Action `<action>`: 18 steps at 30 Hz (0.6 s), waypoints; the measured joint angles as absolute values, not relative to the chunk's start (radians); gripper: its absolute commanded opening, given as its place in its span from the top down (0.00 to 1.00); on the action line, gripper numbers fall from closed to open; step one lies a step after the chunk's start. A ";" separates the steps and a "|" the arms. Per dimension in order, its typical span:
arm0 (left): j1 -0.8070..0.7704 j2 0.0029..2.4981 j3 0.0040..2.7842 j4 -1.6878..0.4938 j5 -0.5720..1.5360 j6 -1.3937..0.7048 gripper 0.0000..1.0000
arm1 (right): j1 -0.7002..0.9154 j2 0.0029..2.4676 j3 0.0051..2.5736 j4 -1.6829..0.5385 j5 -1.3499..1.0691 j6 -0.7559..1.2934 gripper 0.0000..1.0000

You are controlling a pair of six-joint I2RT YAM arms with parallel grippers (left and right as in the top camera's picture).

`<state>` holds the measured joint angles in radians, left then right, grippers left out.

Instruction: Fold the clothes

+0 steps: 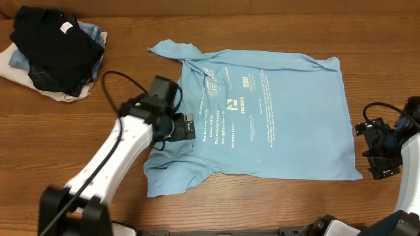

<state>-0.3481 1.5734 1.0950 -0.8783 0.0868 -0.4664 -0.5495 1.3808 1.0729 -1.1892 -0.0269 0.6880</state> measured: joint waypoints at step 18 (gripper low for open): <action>-0.432 1.918 1.283 -0.841 0.059 -0.501 0.30 | -0.550 1.381 1.073 -1.185 -0.029 0.680 0.00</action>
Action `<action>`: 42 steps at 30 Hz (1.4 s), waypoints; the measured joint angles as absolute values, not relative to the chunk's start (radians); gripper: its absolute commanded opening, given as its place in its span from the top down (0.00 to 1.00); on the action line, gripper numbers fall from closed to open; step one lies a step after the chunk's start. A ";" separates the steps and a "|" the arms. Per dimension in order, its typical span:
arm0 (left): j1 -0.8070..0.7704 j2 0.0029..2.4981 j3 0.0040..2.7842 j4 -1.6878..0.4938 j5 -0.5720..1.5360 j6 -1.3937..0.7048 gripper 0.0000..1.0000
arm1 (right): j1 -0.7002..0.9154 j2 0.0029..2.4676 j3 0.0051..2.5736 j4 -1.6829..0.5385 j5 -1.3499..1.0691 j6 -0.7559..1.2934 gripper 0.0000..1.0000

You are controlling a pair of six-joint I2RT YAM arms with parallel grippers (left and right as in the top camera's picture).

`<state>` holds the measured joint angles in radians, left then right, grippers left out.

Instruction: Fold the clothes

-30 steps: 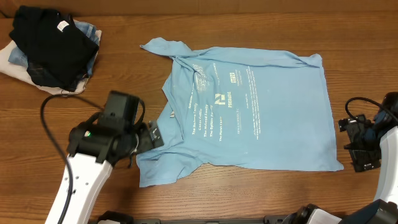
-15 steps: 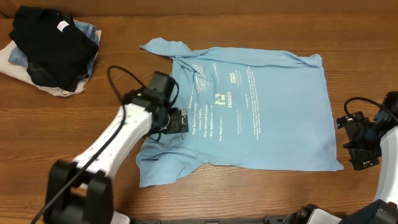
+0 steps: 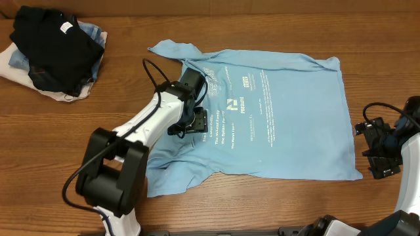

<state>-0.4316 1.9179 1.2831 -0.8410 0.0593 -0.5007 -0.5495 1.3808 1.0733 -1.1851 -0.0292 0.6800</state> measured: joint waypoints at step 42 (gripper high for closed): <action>-0.179 1.938 1.367 -0.828 -0.162 -0.410 0.96 | -0.549 1.381 1.074 -1.185 -0.030 0.679 0.00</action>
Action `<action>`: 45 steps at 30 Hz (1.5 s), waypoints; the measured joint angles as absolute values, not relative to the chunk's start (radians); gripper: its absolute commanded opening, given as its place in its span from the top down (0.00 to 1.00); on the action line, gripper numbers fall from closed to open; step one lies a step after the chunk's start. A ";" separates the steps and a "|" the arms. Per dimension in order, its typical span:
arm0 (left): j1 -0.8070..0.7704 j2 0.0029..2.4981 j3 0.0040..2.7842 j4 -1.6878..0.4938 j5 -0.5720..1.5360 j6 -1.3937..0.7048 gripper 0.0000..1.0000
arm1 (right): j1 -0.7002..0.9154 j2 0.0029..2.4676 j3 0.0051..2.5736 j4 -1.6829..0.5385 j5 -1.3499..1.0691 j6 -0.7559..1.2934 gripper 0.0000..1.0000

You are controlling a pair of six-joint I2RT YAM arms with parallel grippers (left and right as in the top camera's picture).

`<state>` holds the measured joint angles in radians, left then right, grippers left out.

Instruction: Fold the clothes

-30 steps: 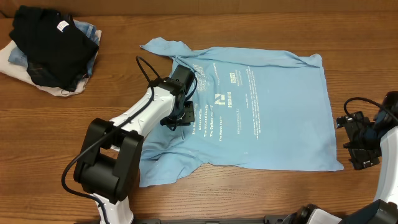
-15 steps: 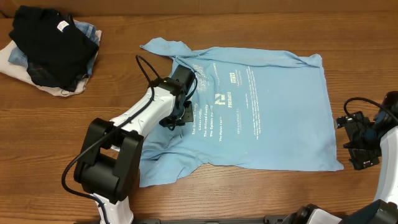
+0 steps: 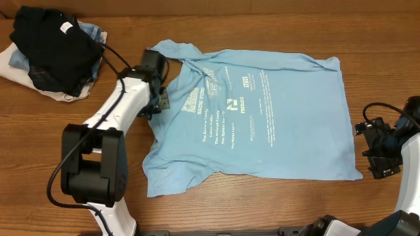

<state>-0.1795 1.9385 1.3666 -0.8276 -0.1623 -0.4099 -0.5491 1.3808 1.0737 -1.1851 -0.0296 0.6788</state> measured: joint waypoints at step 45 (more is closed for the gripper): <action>-0.046 1.904 1.747 -1.246 -0.264 -0.421 0.00 | -0.549 1.381 1.074 -1.156 -0.117 0.679 0.00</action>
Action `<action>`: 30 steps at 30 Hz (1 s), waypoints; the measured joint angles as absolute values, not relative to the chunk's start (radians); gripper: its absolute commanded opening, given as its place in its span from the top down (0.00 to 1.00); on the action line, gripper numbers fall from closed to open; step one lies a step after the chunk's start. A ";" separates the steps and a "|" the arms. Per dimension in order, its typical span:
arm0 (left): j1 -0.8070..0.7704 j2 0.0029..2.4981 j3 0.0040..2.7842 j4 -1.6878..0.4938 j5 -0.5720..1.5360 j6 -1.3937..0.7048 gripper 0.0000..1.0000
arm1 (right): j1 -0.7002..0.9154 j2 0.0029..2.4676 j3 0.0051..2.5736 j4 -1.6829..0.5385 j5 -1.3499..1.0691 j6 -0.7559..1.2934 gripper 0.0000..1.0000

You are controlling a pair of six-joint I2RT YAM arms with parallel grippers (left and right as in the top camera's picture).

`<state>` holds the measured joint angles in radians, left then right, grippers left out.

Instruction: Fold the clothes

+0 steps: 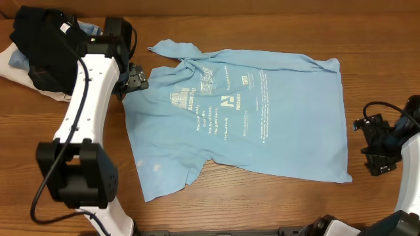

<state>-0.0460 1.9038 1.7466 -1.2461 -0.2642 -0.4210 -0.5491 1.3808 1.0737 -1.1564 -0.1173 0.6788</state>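
A light blue T-shirt with white print lies spread on the wooden table, its neck end to the left and its hem to the right. One sleeve points to the far edge and the other to the near edge. My left gripper sits at the shirt's left edge beside the collar and looks shut on the cloth there. My right gripper rests on the table just right of the hem, apart from the shirt, with its fingers spread.
A pile of other clothes, a black garment on top of white and blue ones, lies at the far left corner, close behind my left arm. Black cables trail from both arms. Bare wood runs along the near edge.
My left gripper has moved left and toward the far edge. The shirt has shifted left with it, and its left part lies flatter. The right arm has hardly moved.
My left gripper was first at the shirt's rumpled left side, then further in by the print. Later it stood at the left edge near the collar. Now it is further left still, and the whole shirt has slid left and smoothed out. The right gripper stayed beside the hem.
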 measured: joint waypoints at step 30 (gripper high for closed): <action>-0.053 1.096 1.761 -1.643 -0.119 -0.531 0.00 | -0.501 1.171 1.074 -1.341 -0.273 0.667 0.00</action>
<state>-0.0528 1.0962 1.7611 -1.6432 -0.1192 -0.5312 -0.5014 1.1713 1.0737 -1.3415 -0.2729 0.6670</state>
